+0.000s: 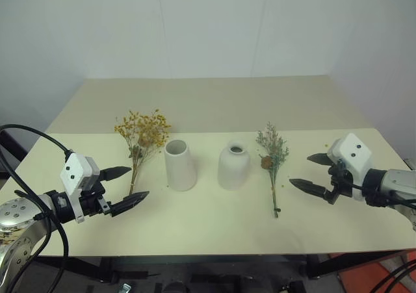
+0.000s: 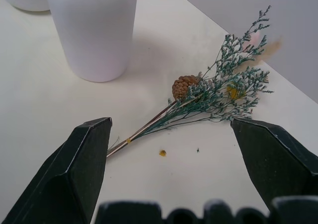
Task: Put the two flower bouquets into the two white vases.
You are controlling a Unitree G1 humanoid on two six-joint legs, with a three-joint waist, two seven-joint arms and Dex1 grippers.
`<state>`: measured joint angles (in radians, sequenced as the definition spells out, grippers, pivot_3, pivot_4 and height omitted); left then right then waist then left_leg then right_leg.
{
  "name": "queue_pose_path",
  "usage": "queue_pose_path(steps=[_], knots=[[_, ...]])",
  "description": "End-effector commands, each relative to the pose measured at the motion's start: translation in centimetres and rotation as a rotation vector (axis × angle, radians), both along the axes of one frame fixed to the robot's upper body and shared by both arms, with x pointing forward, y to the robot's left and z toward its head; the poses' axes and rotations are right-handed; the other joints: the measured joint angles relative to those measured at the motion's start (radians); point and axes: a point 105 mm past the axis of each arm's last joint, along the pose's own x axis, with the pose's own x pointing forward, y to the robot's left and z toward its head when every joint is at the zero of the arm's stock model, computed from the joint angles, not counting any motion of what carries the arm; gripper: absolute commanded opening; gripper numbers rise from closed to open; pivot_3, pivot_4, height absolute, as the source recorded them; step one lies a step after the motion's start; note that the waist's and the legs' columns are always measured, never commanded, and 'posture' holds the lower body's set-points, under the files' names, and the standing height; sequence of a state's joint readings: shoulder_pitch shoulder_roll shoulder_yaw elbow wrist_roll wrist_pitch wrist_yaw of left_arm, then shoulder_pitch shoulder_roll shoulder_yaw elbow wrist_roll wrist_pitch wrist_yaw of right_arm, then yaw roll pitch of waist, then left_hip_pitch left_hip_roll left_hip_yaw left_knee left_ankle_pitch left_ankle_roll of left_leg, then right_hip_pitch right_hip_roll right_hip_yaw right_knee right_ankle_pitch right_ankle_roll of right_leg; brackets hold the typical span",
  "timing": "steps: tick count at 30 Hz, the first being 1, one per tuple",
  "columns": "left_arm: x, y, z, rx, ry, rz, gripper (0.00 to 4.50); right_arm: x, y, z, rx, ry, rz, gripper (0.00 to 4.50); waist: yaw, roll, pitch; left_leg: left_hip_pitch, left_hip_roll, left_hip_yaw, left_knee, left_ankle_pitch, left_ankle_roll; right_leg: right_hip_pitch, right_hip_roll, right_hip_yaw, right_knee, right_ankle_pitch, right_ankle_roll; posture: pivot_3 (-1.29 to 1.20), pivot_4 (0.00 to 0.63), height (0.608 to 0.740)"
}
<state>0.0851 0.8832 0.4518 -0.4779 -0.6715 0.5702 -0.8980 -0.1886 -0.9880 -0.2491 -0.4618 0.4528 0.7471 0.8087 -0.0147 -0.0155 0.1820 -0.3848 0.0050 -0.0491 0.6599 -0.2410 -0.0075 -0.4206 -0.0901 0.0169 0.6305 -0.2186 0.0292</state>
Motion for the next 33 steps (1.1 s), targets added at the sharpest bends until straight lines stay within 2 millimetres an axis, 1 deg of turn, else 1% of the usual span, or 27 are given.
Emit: queue_pose_path(steps=[1, 4, 7, 10, 14, 18, 22, 26, 28, 30, 33], knots=[[-0.5, -0.5, 2.3, 0.052, -0.084, -0.061, 4.48, -0.1, 0.3, 1.4, -0.014, -0.055, 0.027, 4.50, 0.000, 0.000, 0.000, 0.000, 0.000, 0.000, 0.000, 0.000, 0.000, 0.000, 0.000, 0.000, 0.000, 0.000, 0.000, 0.00, 0.150, 0.740], [-0.3, -0.5, 2.9, 0.075, -0.107, -0.073, 4.48, 0.0, 0.4, 1.3, -0.016, -0.054, 0.031, 4.50, 0.000, 0.000, 0.000, 0.000, 0.000, 0.000, 0.000, 0.000, 0.000, 0.000, 0.000, 0.000, 0.000, 0.000, 0.000, 0.00, 0.150, 0.740], [-0.1, -1.2, 3.7, 0.085, -0.134, -0.113, 4.48, 0.1, 0.5, 1.2, -0.015, -0.051, 0.031, 4.50, 0.000, 0.000, 0.000, 0.000, 0.000, 0.000, 0.000, 0.000, 0.000, 0.000, 0.000, 0.000, 0.000, 0.000, 0.000, 0.00, 0.150, 0.740], [0.6, -1.7, 4.4, 0.120, -0.155, -0.162, 4.48, 0.4, 0.7, 0.9, -0.017, -0.040, 0.036, 4.50, 0.000, 0.000, 0.000, 0.000, 0.000, 0.000, 0.000, 0.000, 0.000, 0.000, 0.000, 0.000, 0.000, 0.000, 0.000, 0.00, 0.150, 0.740], [1.3, -2.9, 6.2, 0.089, -0.160, -0.271, 4.48, 0.9, 0.8, 0.5, -0.024, -0.026, 0.044, 4.50, 0.000, 0.000, 0.000, 0.000, 0.000, 0.000, 0.000, 0.000, 0.000, 0.000, 0.000, 0.000, 0.000, 0.000, 0.000, 0.00, 0.150, 0.740], [2.3, -4.1, 7.8, 0.142, -0.165, -0.350, 4.48, 1.4, 0.9, 0.4, -0.012, 0.005, 0.011, 4.50, 0.000, -0.001, 0.000, -0.001, 0.000, 0.000, 0.001, 0.000, 0.000, 0.000, 0.000, 0.000, 0.000, 0.001, 0.000, 0.00, 0.150, 0.740], [3.2, -6.2, 9.4, 0.147, -0.127, -0.441, 4.48, 2.2, 0.9, 0.2, 0.021, 0.131, -0.075, 4.50, -0.003, -0.001, 0.000, -0.001, -0.001, -0.001, 0.001, 0.000, 0.000, -0.001, 0.000, 0.000, 0.001, 0.001, 0.001, 0.00, 0.150, 0.740], [4.6, -8.4, 9.6, 0.195, -0.070, -0.470, 4.48, 3.1, 1.7, 0.4, 0.124, 0.299, -0.155, 4.50, -0.008, -0.001, 0.000, -0.001, -0.001, -0.001, 0.002, 0.000, 0.000, 0.000, 0.000, 0.000, 0.001, 0.001, 0.001, 0.00, 0.150, 0.740], [4.8, -9.6, 9.7, 0.189, -0.041, -0.506, 4.48, 3.3, 2.1, 0.3, 0.097, 0.374, -0.179, 4.50, -0.009, -0.001, 0.000, -0.002, -0.001, -0.001, 0.002, 0.000, 0.000, -0.001, 0.001, 0.000, 0.001, 0.001, 0.001, 0.00, 0.150, 0.740], [4.9, -10.3, 9.7, 0.196, -0.018, -0.525, 4.48, 3.5, 2.3, 0.1, 0.058, 0.416, -0.210, 4.50, -0.009, -0.001, 0.000, -0.004, -0.001, -0.002, 0.002, 0.000, 0.000, -0.003, 0.000, 0.000, 0.001, 0.002, 0.000, 0.00, 0.150, 0.740], [5.1, -11.5, 9.6, 0.191, -0.001, -0.546, 4.48, 3.9, 2.7, -0.3, 0.049, 0.502, -0.242, 4.50, -0.009, -0.001, 0.000, -0.005, -0.002, -0.002, 0.002, 0.000, 0.000, -0.004, 0.000, 0.000, 0.001, 0.002, 0.000, 0.00, 0.150, 0.740]])
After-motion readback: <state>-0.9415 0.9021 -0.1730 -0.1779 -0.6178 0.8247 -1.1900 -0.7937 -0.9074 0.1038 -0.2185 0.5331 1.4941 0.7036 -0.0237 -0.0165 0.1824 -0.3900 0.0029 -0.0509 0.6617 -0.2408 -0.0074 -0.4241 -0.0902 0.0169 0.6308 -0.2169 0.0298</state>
